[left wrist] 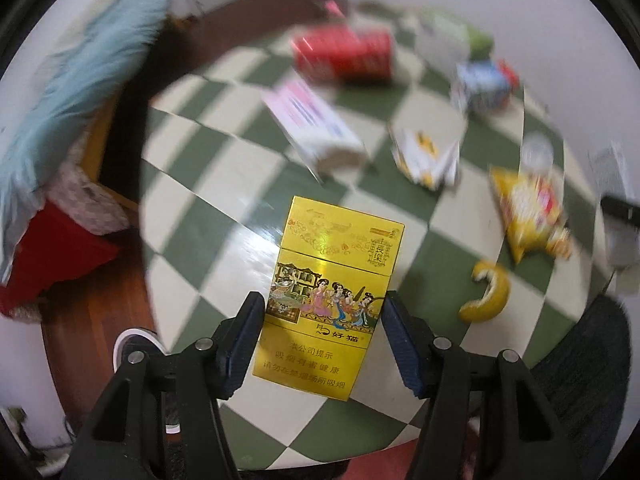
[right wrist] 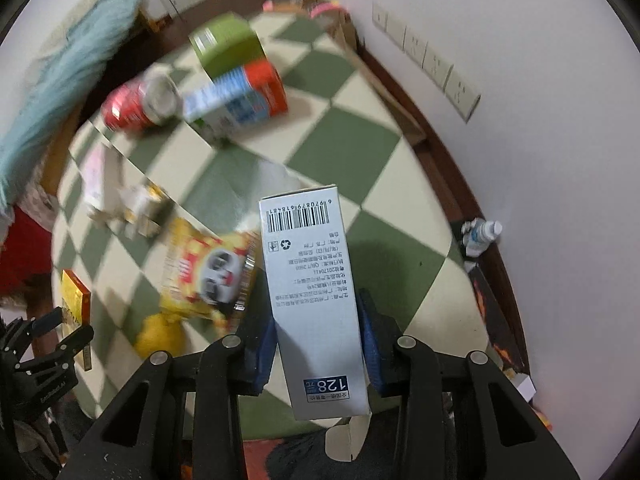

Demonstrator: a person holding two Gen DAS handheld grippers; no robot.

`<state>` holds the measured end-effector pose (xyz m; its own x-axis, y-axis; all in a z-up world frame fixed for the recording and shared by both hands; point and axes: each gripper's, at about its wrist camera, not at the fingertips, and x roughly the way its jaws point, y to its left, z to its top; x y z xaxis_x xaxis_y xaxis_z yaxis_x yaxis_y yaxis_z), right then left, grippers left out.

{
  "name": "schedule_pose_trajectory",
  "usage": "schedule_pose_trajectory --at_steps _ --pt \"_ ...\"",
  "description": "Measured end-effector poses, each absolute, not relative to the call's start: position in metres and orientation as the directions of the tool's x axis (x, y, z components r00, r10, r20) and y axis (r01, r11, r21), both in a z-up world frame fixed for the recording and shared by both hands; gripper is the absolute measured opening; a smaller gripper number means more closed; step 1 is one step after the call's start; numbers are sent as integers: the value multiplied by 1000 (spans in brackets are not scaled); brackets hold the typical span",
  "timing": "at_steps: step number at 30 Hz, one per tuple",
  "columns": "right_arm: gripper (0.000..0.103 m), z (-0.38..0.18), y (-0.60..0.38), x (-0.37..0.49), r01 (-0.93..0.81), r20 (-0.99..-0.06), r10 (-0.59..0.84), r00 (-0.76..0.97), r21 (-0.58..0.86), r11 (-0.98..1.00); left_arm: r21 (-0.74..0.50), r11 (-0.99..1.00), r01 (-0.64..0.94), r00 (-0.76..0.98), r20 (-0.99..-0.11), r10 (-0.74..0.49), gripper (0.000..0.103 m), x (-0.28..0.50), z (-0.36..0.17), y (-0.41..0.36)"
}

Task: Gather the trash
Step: 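Carry both boxes over the white bin and open both tools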

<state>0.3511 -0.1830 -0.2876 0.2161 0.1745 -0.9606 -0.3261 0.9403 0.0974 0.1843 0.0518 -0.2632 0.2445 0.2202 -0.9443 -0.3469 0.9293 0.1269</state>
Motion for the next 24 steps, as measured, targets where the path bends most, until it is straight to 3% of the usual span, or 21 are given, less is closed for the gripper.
schedule_pose_trajectory --at_steps 14,24 --pt "38 -182 -88 279 -475 -855 423 302 249 844 49 812 -582 440 -820 365 57 106 -155 133" --pt "38 -168 57 190 -654 -824 544 158 325 683 13 653 -757 371 -814 446 57 -1 -155 239"
